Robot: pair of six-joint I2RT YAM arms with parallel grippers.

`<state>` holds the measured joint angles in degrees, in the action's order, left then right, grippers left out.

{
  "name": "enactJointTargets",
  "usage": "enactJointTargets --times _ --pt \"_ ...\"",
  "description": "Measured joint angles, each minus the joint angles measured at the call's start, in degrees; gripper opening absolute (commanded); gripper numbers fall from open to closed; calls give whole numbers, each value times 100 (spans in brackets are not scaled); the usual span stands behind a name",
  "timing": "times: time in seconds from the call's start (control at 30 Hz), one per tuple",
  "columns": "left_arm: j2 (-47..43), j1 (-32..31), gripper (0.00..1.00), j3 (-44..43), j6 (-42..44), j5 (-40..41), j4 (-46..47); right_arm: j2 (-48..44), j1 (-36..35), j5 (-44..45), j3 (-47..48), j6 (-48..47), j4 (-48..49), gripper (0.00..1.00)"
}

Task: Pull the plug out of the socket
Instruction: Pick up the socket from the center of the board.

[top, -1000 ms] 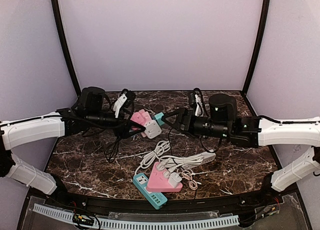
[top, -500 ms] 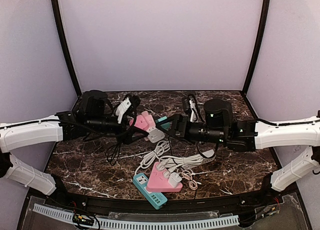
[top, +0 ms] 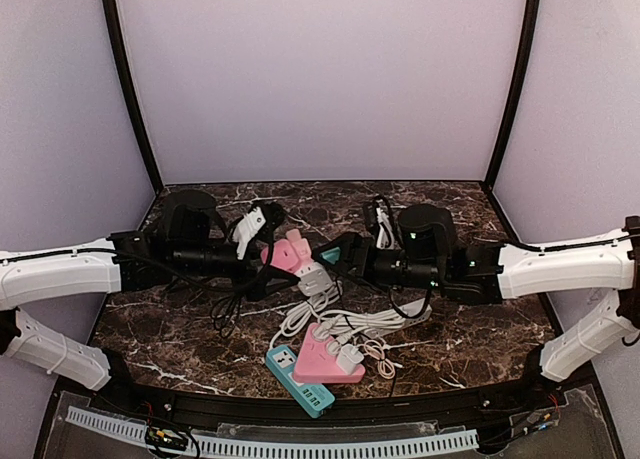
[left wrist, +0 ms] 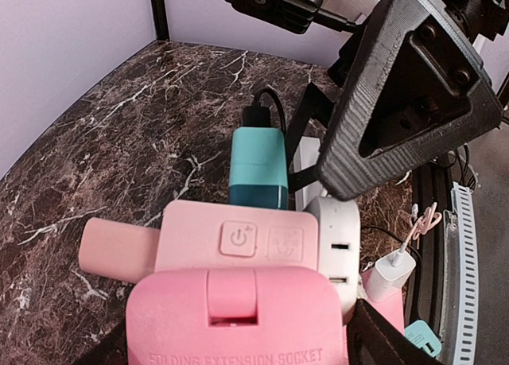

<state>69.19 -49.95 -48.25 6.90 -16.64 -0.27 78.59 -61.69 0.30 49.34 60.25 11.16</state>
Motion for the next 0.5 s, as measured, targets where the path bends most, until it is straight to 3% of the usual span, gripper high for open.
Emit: enactJointTargets --times 0.5 --pt "-127 -52 37 55 -11 39 26 584 87 -319 286 4 372 86"
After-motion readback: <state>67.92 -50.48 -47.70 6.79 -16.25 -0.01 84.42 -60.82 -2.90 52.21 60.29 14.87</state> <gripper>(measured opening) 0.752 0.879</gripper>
